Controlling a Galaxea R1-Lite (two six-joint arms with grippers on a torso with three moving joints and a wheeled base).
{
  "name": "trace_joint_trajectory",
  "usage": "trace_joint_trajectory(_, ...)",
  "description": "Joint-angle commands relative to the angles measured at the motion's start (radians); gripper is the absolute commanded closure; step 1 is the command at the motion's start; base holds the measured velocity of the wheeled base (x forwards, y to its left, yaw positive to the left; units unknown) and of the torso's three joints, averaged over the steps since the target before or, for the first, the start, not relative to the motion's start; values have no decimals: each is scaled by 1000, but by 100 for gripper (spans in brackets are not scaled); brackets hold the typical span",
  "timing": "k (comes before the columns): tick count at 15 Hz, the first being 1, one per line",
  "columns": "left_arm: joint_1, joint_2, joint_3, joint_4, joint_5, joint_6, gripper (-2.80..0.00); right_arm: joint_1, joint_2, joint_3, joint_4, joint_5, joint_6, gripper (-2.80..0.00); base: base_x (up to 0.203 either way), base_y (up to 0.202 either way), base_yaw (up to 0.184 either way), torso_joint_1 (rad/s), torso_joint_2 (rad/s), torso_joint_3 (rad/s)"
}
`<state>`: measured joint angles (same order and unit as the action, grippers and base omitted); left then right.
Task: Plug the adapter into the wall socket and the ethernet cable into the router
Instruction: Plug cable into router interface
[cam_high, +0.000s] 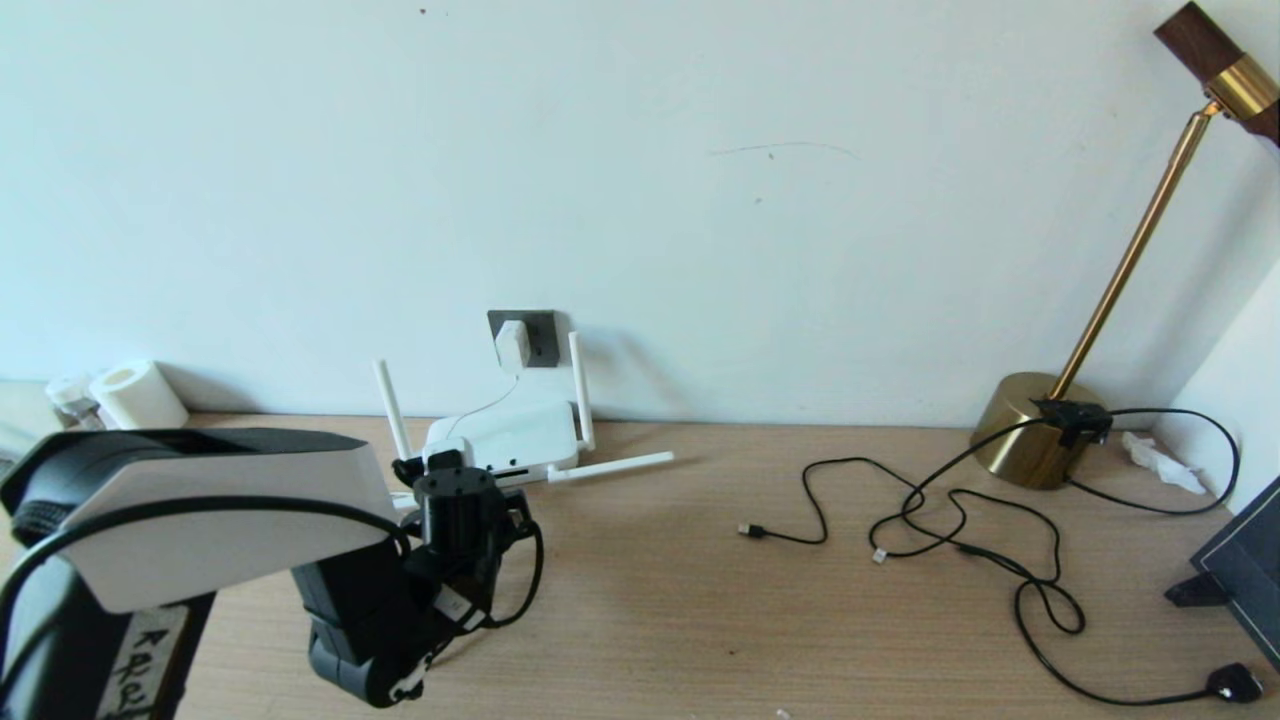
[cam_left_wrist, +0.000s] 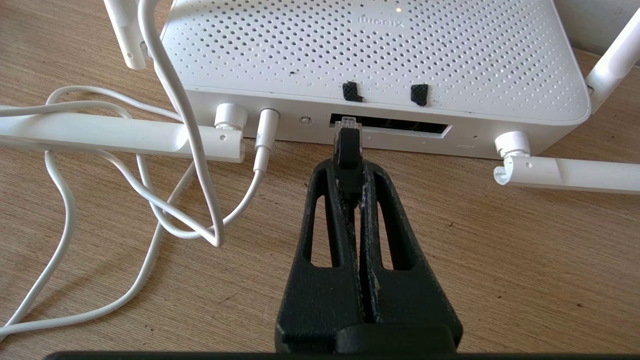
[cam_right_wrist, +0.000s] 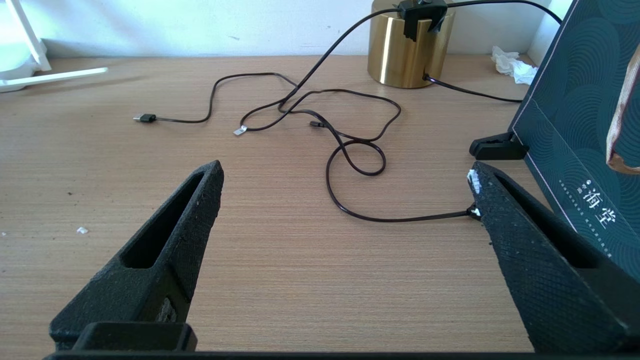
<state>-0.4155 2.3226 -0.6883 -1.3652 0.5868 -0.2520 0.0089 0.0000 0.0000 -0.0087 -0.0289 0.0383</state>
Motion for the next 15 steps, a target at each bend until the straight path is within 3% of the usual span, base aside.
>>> trace_joint_trajectory(1,0,-3,0,-8,4,-1,0,0,2,0,0,0,0,-280,0,0,0,0,0,0)
trace_joint_trajectory(15,1,8,-16,-8,4,-1,0,0,2,0,0,0,0,-280,0,0,0,0,0,0)
